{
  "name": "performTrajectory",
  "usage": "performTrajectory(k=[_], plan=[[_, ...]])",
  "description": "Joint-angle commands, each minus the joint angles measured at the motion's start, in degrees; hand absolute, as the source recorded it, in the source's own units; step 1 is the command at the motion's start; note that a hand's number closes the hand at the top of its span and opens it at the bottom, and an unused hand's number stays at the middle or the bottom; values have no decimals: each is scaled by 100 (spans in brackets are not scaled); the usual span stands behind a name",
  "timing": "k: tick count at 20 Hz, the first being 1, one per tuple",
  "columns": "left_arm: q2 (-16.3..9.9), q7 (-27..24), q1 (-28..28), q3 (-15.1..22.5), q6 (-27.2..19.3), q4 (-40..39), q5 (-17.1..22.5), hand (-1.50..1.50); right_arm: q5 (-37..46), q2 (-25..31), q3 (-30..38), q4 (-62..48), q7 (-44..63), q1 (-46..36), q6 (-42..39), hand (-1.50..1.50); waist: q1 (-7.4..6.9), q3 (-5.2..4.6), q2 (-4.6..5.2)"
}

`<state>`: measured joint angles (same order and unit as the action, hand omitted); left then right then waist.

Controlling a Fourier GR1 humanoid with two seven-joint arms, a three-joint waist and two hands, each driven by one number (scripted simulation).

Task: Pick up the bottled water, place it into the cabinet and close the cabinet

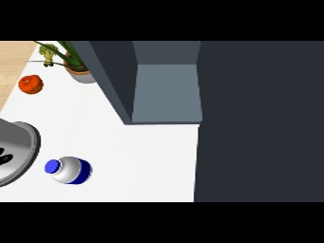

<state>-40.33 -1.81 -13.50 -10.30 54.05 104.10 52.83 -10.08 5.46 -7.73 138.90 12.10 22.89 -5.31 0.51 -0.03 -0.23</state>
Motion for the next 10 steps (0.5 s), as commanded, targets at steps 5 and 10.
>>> performTrajectory(k=[5,10], plan=[[504,33,105,-231,510,-573,-608,-150,163,-106,-539,966,-178,1230,-257,-150,16,0,1],[555,37,445,-479,461,-1025,-695,-150,75,-88,-539,1188,-38,1336,-155,-150,16,-3,16]])
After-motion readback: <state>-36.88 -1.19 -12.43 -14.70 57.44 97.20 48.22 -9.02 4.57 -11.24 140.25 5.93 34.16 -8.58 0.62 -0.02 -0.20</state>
